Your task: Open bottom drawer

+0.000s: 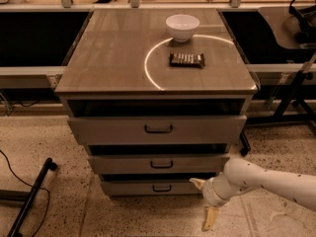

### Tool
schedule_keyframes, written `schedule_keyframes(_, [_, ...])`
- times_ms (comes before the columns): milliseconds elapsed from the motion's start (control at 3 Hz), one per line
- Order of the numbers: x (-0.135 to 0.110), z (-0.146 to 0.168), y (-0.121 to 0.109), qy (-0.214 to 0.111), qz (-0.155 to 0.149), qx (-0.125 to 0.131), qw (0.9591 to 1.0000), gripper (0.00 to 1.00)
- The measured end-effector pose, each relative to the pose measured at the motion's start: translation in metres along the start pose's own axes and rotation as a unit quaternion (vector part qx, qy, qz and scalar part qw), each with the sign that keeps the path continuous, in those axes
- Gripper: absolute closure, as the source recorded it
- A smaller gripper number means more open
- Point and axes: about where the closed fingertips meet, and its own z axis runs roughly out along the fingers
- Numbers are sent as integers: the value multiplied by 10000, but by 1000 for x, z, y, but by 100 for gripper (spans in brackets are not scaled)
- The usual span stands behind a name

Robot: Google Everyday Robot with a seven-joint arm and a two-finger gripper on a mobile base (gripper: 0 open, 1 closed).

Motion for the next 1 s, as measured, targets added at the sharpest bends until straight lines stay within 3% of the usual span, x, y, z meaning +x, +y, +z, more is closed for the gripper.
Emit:
schedule_keyframes(667, [47,54,-12,361,157,-81,9992,0])
schedule_keyframes(1000, [75,70,-21,563,438,83,9974,0])
